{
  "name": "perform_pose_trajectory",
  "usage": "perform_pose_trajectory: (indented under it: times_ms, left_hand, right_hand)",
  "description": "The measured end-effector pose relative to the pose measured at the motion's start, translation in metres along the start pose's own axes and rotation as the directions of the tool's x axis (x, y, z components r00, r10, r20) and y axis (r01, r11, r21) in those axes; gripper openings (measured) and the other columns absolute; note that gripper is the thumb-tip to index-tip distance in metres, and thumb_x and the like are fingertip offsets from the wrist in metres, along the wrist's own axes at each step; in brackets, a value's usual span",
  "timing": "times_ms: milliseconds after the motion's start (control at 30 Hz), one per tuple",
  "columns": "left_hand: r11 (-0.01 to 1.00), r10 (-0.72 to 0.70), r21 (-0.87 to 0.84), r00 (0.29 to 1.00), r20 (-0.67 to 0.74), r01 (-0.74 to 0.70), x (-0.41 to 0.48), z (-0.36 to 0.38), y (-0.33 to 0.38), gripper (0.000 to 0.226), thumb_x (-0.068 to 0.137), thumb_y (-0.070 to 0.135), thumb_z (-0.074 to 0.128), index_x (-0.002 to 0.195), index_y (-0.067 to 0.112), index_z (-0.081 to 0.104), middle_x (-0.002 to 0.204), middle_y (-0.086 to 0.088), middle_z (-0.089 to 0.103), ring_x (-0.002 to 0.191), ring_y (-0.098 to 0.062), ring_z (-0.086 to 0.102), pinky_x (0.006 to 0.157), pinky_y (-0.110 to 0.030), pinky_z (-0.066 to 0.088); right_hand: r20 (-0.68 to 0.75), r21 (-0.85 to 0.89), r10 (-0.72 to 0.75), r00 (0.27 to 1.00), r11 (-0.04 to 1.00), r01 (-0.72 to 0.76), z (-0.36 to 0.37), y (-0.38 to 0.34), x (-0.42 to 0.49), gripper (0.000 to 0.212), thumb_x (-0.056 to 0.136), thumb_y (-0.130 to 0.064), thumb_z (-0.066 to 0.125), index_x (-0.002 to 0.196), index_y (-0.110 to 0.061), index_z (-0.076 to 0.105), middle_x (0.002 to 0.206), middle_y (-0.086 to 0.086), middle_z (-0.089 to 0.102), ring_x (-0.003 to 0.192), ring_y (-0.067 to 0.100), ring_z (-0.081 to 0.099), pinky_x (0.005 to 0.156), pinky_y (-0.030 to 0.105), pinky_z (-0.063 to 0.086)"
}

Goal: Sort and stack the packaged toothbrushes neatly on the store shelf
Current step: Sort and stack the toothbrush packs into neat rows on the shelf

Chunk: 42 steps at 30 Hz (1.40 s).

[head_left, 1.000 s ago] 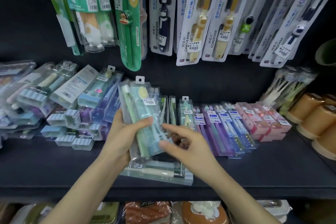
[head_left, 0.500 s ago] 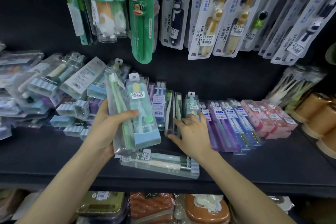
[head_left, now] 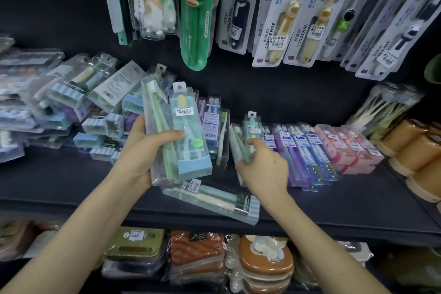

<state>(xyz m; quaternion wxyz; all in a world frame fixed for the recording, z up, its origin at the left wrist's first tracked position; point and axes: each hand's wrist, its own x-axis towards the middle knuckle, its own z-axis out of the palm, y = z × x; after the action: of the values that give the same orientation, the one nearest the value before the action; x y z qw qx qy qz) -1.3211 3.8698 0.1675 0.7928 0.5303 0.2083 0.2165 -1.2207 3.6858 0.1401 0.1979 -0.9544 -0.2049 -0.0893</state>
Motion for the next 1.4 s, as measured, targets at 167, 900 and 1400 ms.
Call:
perform_pose_trajectory:
  times_ms: [167,900,1400]
  left_hand:
    - [0.999,0.026,0.035,0.999,0.032,-0.027,-0.006,-0.01,0.0,0.046,0.078,-0.002,0.068,0.111,0.027,0.055,0.096,0.004,0.074,0.081,-0.016,0.072,0.053,-0.027,0.056]
    - [0.997,0.03,0.07,0.998,0.055,-0.033,-0.037,-0.019,-0.001,0.061,0.068,0.002,0.071,0.122,0.023,0.051,0.099,0.002,0.074,0.085,-0.019,0.072,0.056,-0.028,0.058]
    - [0.997,0.042,0.068,0.996,0.075,-0.047,-0.011,-0.005,-0.003,0.058,0.06,0.011,0.073,0.113,0.027,0.057,0.096,0.004,0.074,0.084,-0.017,0.072,0.056,-0.027,0.057]
  right_hand:
    - [-0.139,0.232,0.052,0.989,0.973,-0.018,-0.041,0.034,-0.039,0.045,0.078,-0.018,0.068,0.121,-0.027,0.059,0.101,-0.013,0.069,0.077,0.002,0.057,0.072,0.019,0.039]
    - [0.0,0.475,-0.217,0.976,0.859,0.191,-0.04,0.092,-0.072,0.048,0.077,-0.004,0.073,0.099,-0.045,0.064,0.104,-0.023,0.067,0.1,0.0,0.06,0.085,0.012,0.045]
    - [0.032,0.273,-0.172,0.985,0.949,0.157,-0.009,0.026,-0.005,0.047,0.08,-0.057,0.064,0.119,-0.031,0.063,0.091,-0.017,0.07,0.096,0.007,0.06,0.081,0.028,0.049]
